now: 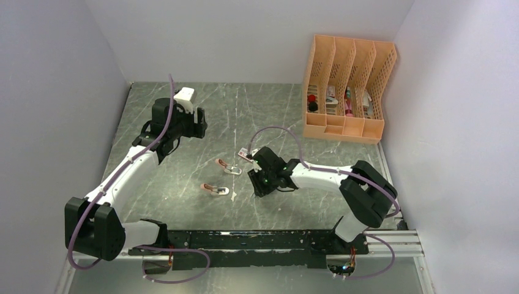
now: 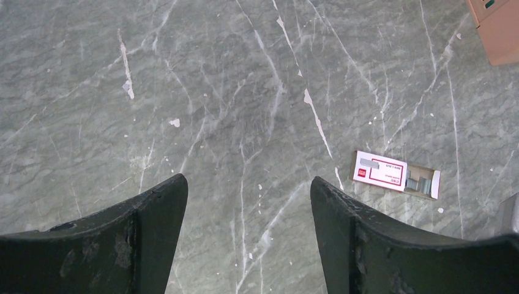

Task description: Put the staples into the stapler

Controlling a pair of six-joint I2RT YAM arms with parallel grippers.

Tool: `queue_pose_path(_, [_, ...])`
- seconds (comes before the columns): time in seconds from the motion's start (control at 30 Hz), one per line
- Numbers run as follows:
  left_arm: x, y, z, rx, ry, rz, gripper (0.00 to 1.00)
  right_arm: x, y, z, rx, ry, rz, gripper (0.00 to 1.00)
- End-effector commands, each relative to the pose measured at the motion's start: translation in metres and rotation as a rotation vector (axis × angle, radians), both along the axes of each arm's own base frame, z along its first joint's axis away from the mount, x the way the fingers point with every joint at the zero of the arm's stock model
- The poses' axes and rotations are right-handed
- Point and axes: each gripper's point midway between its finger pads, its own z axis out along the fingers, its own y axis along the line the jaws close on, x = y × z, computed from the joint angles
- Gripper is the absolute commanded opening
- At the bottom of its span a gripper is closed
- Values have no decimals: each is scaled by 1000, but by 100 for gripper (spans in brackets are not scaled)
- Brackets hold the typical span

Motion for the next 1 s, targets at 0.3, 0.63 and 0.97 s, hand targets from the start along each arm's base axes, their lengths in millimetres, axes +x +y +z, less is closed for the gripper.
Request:
queue_pose_path(0.3, [-1,0,5,-1,-17,-2,78,-14,-31,-23,-185,34,17,39])
queue_pose_path(0.63, [-1,-1,6,-5,-18,-5,78,-16,-32,-23,-216,41,1,38])
queue_pose_path(0.97, [-3,-6,12,-35,-31,-23,78,3,-10,26,27,-57,-231,37])
